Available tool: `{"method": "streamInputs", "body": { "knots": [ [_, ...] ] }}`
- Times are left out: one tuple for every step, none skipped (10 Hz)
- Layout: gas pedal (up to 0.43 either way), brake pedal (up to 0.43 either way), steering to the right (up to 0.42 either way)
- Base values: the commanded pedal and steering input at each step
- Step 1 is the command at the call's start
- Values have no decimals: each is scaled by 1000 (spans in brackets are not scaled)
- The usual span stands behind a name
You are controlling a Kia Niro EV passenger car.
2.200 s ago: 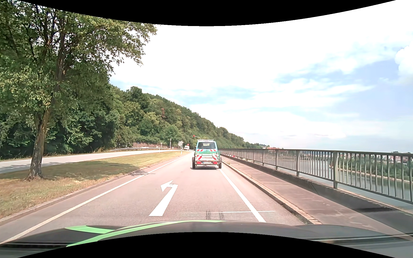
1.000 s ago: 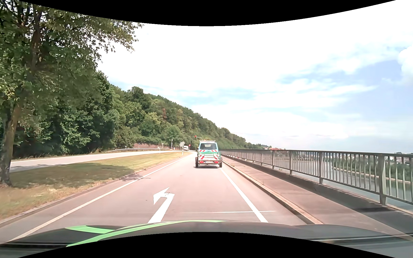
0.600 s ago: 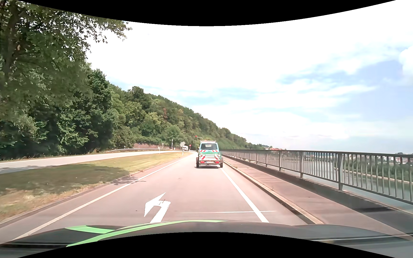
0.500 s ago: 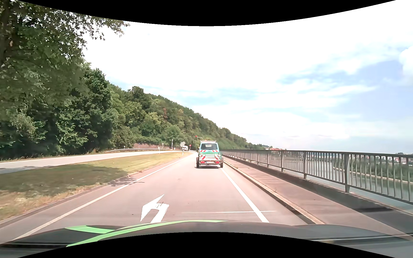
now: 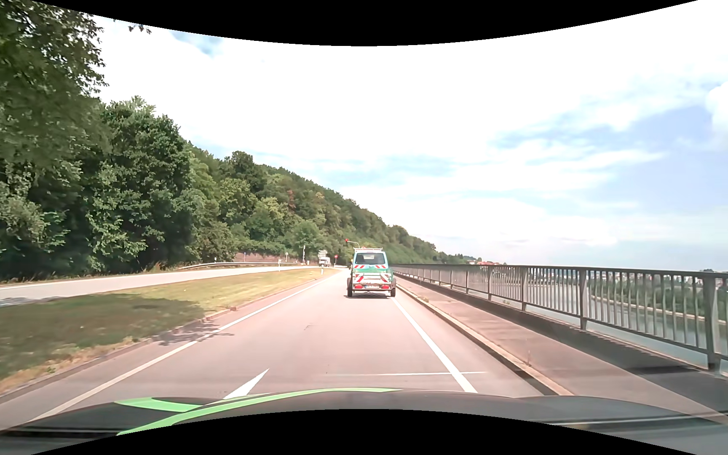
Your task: Follow the waypoints while adhering to traffic rules and regulations
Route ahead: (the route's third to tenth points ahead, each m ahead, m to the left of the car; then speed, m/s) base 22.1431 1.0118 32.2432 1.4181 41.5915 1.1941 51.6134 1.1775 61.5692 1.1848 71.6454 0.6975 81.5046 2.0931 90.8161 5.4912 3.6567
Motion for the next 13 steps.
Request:
{"method": "streamInputs", "body": {
  "knots": [
    [157,0,-8],
    [130,0,-1],
    [98,0,6],
    [79,0,10],
    [28,0,11],
    [0,0,11],
    [0,0,11],
    [0,0,11],
    [0,0,11],
    [0,0,12],
    [0,0,11],
    [0,0,12],
    [0,0,11]
  ]
}}
